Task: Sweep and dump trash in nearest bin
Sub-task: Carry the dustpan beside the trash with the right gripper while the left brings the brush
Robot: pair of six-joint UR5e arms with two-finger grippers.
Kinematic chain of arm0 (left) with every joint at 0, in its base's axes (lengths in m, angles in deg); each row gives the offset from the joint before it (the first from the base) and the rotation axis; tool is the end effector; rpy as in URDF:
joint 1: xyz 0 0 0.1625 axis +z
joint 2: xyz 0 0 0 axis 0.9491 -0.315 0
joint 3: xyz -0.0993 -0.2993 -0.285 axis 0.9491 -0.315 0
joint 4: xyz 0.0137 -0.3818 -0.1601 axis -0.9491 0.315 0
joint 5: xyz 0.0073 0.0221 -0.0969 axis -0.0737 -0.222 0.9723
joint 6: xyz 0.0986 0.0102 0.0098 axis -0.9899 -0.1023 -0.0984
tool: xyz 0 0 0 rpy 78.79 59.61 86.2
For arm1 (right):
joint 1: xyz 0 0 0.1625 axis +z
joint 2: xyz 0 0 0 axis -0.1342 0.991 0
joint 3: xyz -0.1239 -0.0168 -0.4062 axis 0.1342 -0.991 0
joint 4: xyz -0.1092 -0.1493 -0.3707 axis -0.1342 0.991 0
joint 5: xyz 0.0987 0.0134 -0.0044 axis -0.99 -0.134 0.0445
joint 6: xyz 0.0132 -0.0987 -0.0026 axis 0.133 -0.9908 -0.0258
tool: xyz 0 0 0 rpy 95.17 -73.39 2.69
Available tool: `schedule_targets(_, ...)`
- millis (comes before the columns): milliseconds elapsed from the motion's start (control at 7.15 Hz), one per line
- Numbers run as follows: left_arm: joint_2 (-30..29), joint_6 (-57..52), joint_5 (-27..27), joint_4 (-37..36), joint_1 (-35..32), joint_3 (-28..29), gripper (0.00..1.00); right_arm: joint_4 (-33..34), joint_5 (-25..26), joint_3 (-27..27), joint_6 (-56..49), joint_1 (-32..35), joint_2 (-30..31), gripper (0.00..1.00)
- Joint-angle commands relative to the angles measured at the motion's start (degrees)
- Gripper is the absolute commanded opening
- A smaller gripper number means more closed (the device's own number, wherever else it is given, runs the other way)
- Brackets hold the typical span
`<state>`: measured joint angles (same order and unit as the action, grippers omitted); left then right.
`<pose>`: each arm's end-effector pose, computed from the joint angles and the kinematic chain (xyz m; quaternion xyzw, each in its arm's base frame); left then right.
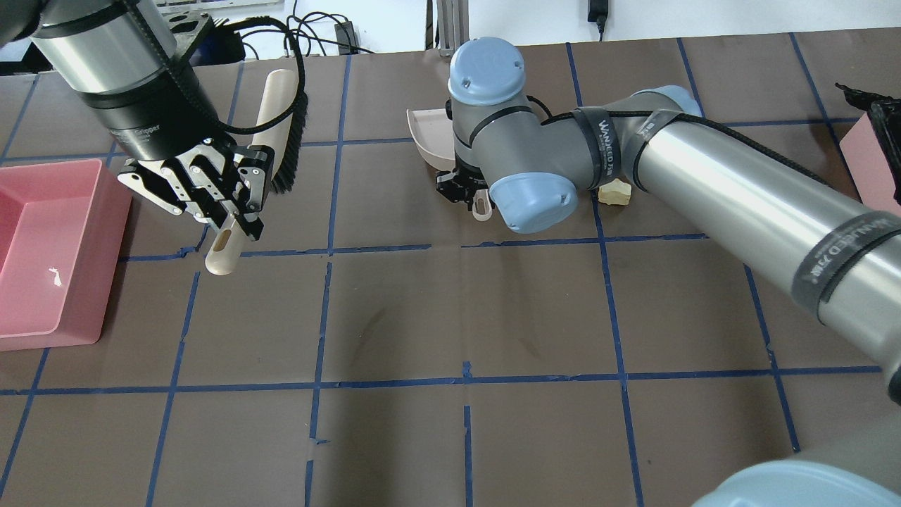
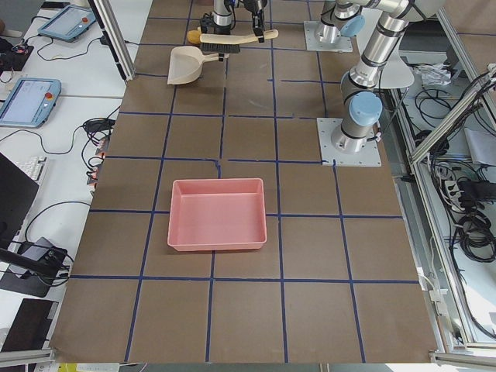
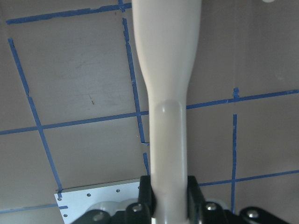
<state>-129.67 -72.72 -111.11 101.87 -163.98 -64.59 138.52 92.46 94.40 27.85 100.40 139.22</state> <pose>-0.1578 -0.4379 0.5354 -0.0195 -0.9932 -0.1103 0.0307 0.3216 -0.5600 0.2903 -0.0367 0.9980 -0.0518 0.0059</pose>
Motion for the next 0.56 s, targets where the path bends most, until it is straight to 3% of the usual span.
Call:
schedule_targets(0, -0.1, 1.4, 0.6, 0.1, 0.1, 0.1, 0.00, -7.0, 0.0, -0.4, -13.1, -6.6, 4.9, 0.00)
schedule_targets(419, -0.9, 1.5, 0.3, 0.0, -0.6, 0.0, 0.00, -14.3, -0.5, -0.5, -34.3, -19.0, 10.0, 0.00)
